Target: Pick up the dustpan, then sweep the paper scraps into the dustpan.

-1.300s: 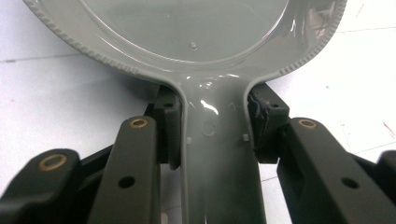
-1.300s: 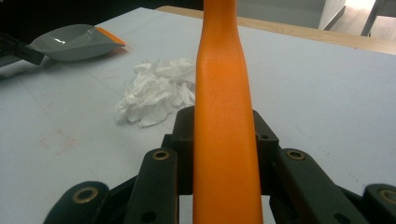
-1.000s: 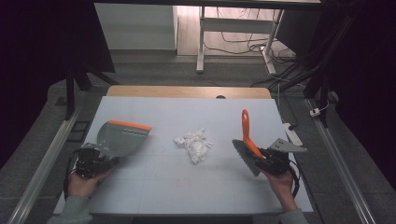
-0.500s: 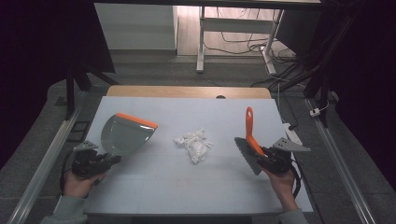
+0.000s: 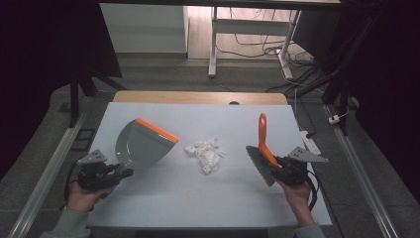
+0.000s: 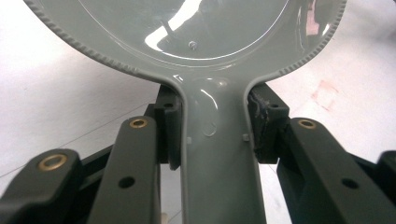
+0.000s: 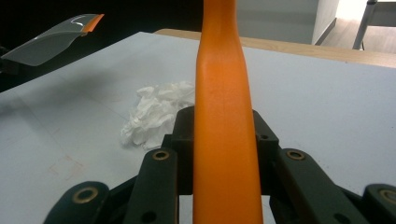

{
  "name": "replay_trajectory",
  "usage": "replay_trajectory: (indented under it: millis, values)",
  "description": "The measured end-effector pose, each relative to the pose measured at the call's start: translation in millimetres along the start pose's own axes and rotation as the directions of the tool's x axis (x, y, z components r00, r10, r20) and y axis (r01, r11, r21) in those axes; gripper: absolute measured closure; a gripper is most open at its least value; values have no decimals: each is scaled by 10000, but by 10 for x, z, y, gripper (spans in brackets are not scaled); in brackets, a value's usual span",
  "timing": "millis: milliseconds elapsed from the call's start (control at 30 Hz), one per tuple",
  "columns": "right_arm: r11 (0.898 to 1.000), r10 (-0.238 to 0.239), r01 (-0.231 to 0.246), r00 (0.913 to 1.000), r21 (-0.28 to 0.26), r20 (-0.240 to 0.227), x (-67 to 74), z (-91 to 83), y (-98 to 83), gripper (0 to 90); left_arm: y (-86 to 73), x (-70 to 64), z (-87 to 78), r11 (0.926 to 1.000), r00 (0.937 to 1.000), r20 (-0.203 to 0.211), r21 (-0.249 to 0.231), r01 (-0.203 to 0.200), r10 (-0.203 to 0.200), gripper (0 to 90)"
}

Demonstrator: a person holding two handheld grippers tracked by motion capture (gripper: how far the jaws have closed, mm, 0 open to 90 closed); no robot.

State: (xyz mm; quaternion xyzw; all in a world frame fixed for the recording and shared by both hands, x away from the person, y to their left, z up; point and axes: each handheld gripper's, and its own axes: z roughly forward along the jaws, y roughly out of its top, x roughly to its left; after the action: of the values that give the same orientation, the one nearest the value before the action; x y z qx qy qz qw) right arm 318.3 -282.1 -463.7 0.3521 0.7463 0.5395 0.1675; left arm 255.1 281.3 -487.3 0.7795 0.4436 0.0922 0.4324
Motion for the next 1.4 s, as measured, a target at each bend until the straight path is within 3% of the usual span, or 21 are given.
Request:
replay_trajectory:
  millis: [100,300,333,567,733,767,1033,1400]
  values:
    - [10000,8,-8,10000,4,35,-2,0,0,702,2,-16,-13,9997,9990,368,18,-258,257,611]
    - [9999,130,-130,9999,-38,15,-4,-5,-3,702,10,-72,-30,9973,9955,681,292,-678,657,611]
    - [9999,109,-109,9999,-37,33,1,-11,0,702,8,-97,-34,9953,9921,904,348,-908,874,611]
    - [9999,99,-99,9999,-42,17,1,-11,0,703,3,-158,-22,9860,9799,1409,687,-1522,1414,611]
    - [9999,114,-114,9999,0,23,-11,-3,-10,702,-2,-195,-3,9802,9729,1642,863,-1783,1625,611]
    - [9999,113,-113,9999,0,21,-11,-2,-10,702,-3,-216,5,9750,9675,1753,951,-2009,1822,611]
    - [10000,70,-70,10000,33,10,4,12,-11,702,-4,-292,56,9630,9555,2018,1185,-2420,2152,611]
    - [9997,212,-213,9997,-122,-80,1,51,9,703,-3,-348,115,9558,9531,2085,1501,-2527,2192,611]
